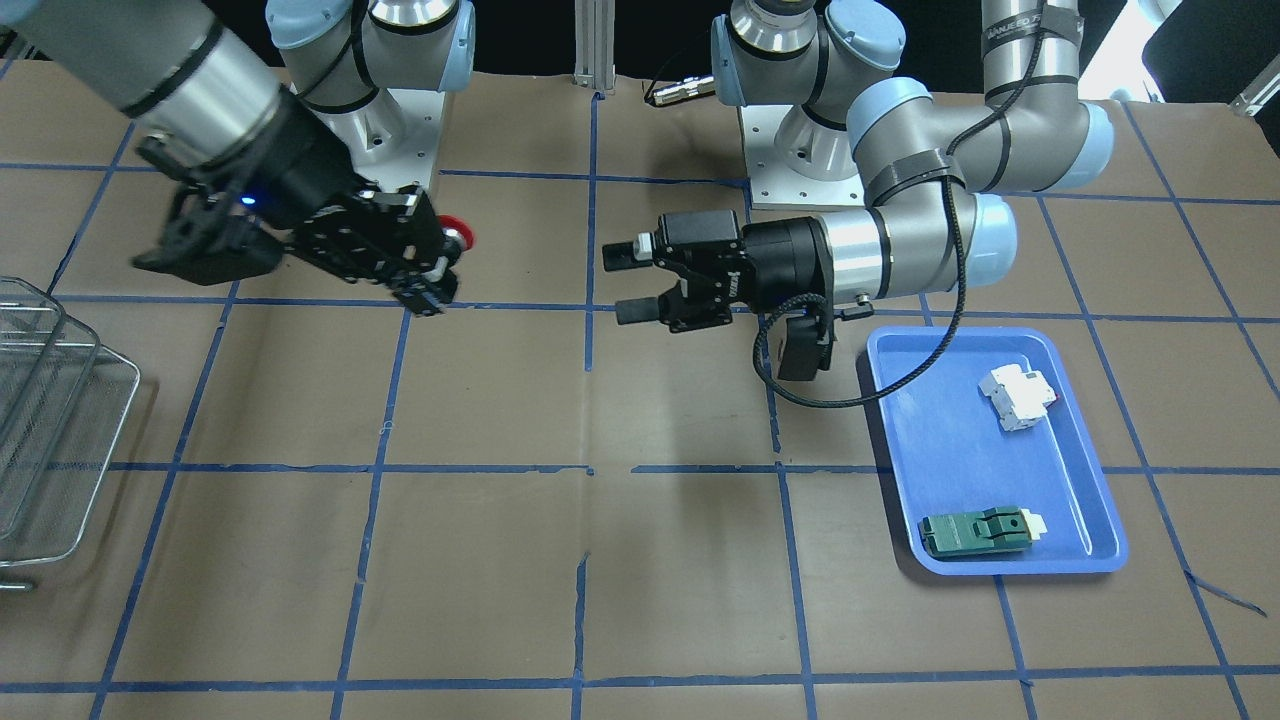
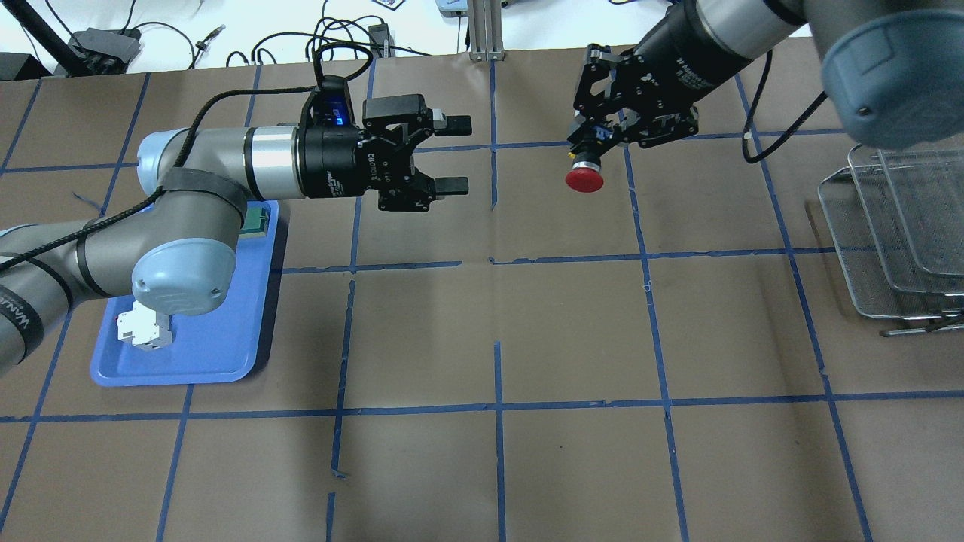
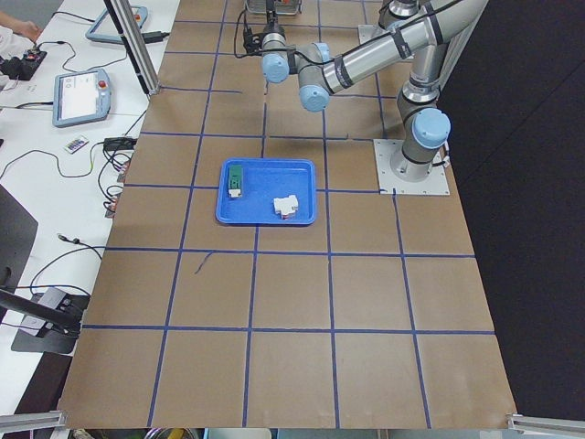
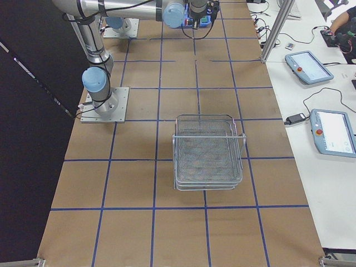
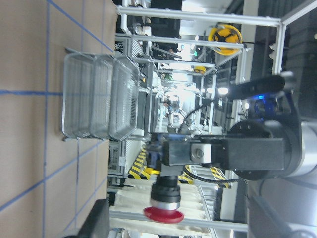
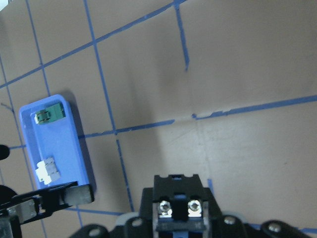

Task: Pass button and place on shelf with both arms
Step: 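Open and withdraw the left gripper while the right gripper pulls the button away, then carry the button into the wire basket with the right gripper while the left arm retracts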

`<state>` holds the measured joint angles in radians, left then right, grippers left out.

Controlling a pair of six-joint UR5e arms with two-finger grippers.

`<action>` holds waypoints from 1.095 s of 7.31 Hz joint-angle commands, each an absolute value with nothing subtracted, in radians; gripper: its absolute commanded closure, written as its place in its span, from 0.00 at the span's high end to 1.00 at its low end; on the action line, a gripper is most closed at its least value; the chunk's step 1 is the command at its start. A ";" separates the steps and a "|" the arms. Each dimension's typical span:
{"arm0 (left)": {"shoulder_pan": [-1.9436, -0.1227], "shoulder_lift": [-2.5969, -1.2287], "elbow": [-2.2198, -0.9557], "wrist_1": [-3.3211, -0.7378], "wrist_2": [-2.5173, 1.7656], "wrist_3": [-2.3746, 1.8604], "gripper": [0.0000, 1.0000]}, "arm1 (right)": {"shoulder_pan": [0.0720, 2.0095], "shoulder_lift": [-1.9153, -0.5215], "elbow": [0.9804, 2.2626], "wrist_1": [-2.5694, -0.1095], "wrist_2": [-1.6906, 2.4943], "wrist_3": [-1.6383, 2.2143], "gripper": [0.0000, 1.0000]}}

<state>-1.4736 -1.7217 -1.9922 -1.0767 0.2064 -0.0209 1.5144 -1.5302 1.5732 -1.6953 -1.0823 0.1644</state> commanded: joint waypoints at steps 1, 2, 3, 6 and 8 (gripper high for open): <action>-1.469 -1.700 -1.929 -1.081 0.596 -0.040 1.00 | 1.431 -1.542 1.536 -1.689 -1.367 -0.127 0.20; -1.479 -1.686 -1.864 -1.116 0.750 -0.063 1.00 | 1.383 -1.545 1.539 -1.689 -1.455 -0.234 0.20; -1.502 -1.668 -1.812 -1.200 0.910 -0.063 1.00 | 1.309 -1.534 1.554 -1.695 -1.477 -0.374 0.19; -1.580 -1.609 -1.692 -1.386 1.419 -0.051 1.00 | 1.097 -1.377 1.634 -1.894 -1.661 -0.600 0.17; -1.571 -1.583 -1.568 -1.578 1.605 -0.010 1.00 | 1.045 -1.313 1.611 -1.910 -1.664 -0.626 0.22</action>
<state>-1.5747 -1.6006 -1.6392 -1.4659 1.4842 -0.0384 1.0821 -1.3560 1.6189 -1.8906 -1.6497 -0.6011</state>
